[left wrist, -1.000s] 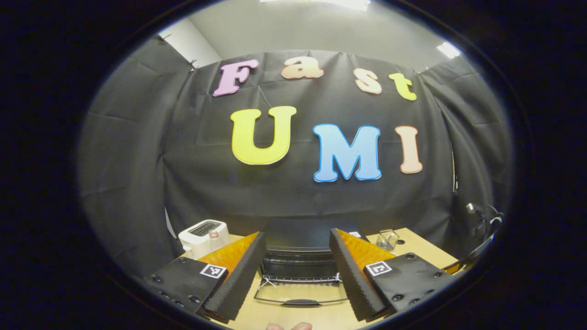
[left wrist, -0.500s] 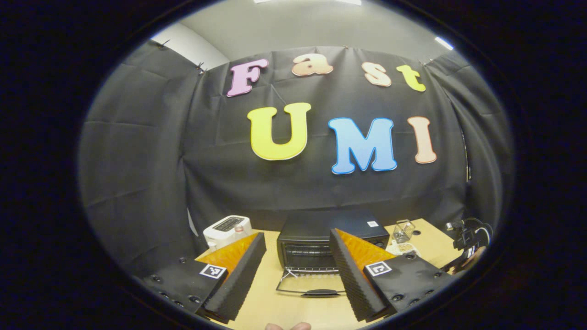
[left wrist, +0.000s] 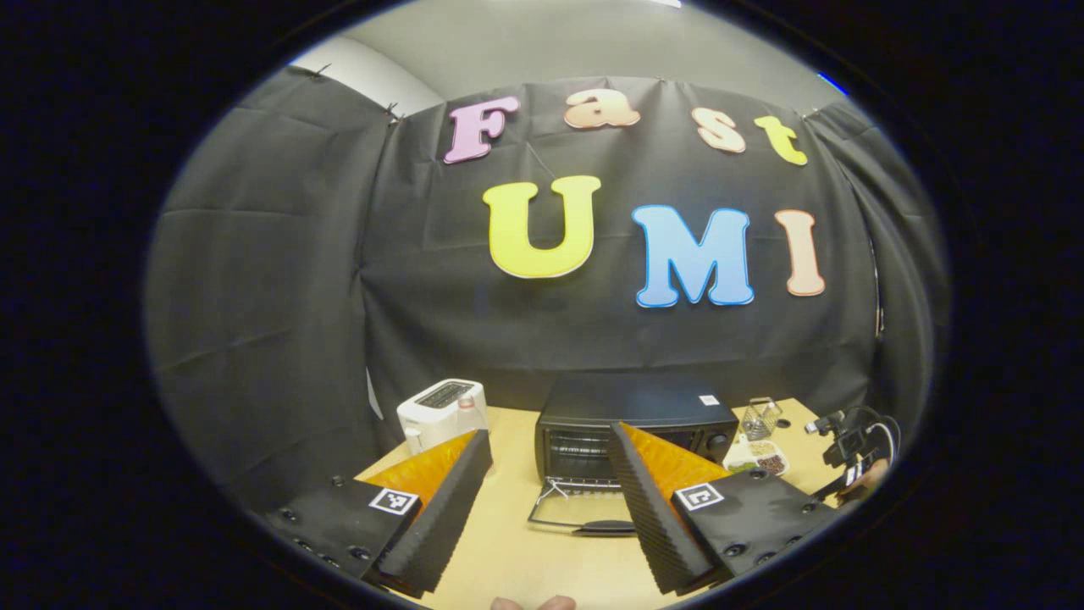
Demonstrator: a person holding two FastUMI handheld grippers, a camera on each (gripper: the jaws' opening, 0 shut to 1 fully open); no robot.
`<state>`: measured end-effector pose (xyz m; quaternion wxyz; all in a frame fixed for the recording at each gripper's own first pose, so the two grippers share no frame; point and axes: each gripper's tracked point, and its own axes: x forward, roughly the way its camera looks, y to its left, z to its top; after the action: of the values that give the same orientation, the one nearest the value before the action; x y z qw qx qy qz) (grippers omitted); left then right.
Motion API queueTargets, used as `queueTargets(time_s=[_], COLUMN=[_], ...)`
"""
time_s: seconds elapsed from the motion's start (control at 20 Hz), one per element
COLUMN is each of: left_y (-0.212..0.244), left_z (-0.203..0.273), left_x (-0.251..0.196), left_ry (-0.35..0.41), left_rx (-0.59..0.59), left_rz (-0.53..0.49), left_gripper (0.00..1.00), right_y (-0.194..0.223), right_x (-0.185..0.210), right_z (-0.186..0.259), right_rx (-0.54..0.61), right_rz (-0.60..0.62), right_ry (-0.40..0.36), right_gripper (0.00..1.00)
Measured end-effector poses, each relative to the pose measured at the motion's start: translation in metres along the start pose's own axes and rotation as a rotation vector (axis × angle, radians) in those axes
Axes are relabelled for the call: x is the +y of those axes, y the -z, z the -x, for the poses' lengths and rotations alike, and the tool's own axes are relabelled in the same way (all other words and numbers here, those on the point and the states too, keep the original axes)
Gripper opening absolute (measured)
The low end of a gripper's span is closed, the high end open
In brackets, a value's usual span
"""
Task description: Open the electric oven with the left hand, put the food in, and close the electric oven.
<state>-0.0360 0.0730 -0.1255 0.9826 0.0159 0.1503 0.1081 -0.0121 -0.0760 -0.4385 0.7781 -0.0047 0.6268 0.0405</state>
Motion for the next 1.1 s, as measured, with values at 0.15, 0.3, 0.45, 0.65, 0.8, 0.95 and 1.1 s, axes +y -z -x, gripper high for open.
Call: queueTargets(time_s=[0.15,0.3,0.45,0.65,0.8,0.95,1.1], left_y=[0.001,0.003,0.004,0.004,0.008,0.007,0.006], left_z=[-0.002,-0.005,-0.007,-0.010,-0.017,-0.020,-0.021], left_x=[-0.004,-0.009,-0.009,0.001,0.002,0.002,-0.001], left_ry=[0.018,0.038,0.048,0.047,0.050,0.057,0.069], left_rx=[0.002,0.006,0.007,0.004,0.019,0.020,0.015], left_rz=[0.001,0.004,0.009,0.008,0.023,0.032,0.021], left_gripper=[0.93,0.92,0.94,0.94,0.91,0.98,0.98], right_y=[0.006,-0.002,0.003,0.013,0.016,0.015,0.019], right_x=[0.008,0.013,0.022,0.024,0.032,0.037,0.037], right_z=[-0.021,-0.006,-0.001,0.002,0.007,0.016,0.022], right_rx=[0.028,0.069,0.134,0.155,0.141,0.119,0.103], right_rz=[0.003,-0.053,-0.266,-0.457,-0.527,-0.600,-0.622], right_ry=[0.023,-0.038,-0.212,-0.361,-0.467,-0.543,-0.571], right_gripper=[0.11,0.01,0.01,0.00,0.00,0.01,0.01])
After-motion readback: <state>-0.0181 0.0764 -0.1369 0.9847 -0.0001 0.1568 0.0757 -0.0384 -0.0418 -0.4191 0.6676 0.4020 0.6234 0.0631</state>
